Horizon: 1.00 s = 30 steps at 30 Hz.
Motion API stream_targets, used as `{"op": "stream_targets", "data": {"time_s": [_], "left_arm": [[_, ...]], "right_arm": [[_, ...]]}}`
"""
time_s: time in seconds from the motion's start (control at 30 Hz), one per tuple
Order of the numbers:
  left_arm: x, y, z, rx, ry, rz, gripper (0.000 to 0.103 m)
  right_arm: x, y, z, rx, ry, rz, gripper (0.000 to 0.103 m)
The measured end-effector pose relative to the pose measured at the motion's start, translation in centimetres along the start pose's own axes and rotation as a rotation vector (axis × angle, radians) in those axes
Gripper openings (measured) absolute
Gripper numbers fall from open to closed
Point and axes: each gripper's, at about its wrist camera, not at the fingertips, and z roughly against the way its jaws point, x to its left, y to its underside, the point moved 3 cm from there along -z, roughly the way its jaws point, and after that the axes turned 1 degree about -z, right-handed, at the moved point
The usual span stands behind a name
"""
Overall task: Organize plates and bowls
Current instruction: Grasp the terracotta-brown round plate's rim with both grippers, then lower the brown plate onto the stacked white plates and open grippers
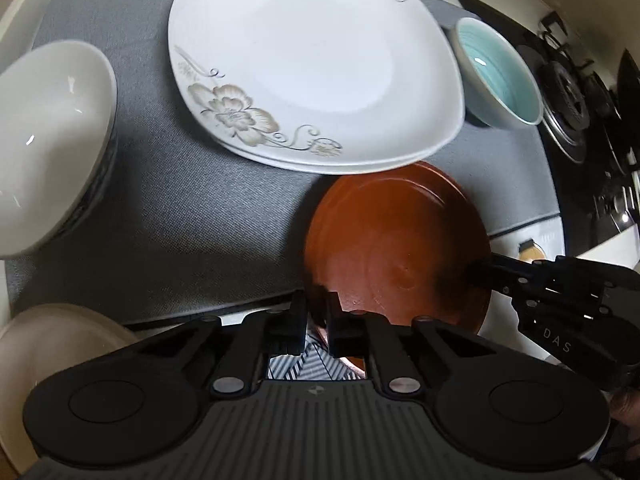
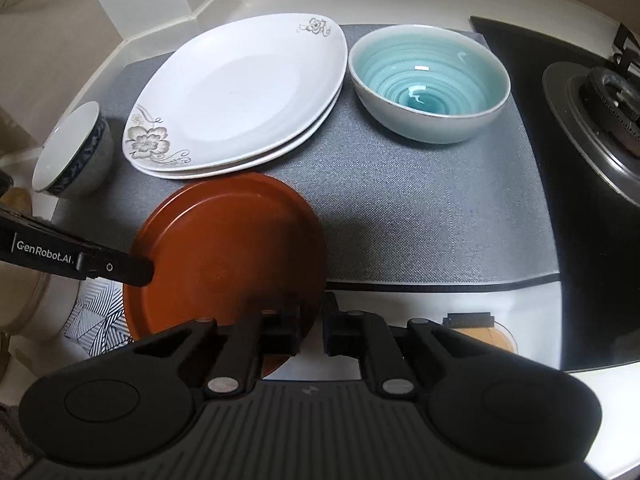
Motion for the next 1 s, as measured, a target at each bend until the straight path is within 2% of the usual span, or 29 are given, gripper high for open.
{"op": "stream_targets", "data": {"time_s": [0.13,0.27,0.37,0.47,0.67,0.77,0.87,1.0], "left_arm": [[0.1,0.6,0.9,0.004,0.031,0.015,0.011],[-0.3,1.2,2.8,-0.027,0.053,0.028,0.011],[-0.1,0.4,4.4,-0.055,0.066,0.062,0.011],[0.1,-1.4,5.6,-0.114,0.061,0.08,0.011],[1.2,-6.7,6.3,-0.198,0.034,0.144,0.011],[1.5,-8.5,6.0,-0.251,-0.037,0.127,0.011],[1.7,-10.2,5.0,-0.276,-0.095,0.136,0.011],[1.7,-11.6,4.2,-0.298,-0.093,0.137,0.011]], "right_arm": [[0.3,0.1,2.3,-0.009,-0.026,-0.009,0.011],[1.6,-0.5,5.2,-0.044,-0.051,0.026,0.011],[2.3,-1.9,6.6,-0.086,-0.066,0.043,0.01],[2.5,-4.1,7.0,-0.136,-0.064,0.057,0.01],[2.4,-9.6,5.7,-0.225,-0.068,0.03,0.01],[2.8,-11.6,3.7,-0.236,-0.038,0.049,0.01],[3.2,-13.0,1.5,-0.234,-0.01,0.058,0.01],[2.5,-14.1,-0.3,-0.245,0.002,0.016,0.01]]}}
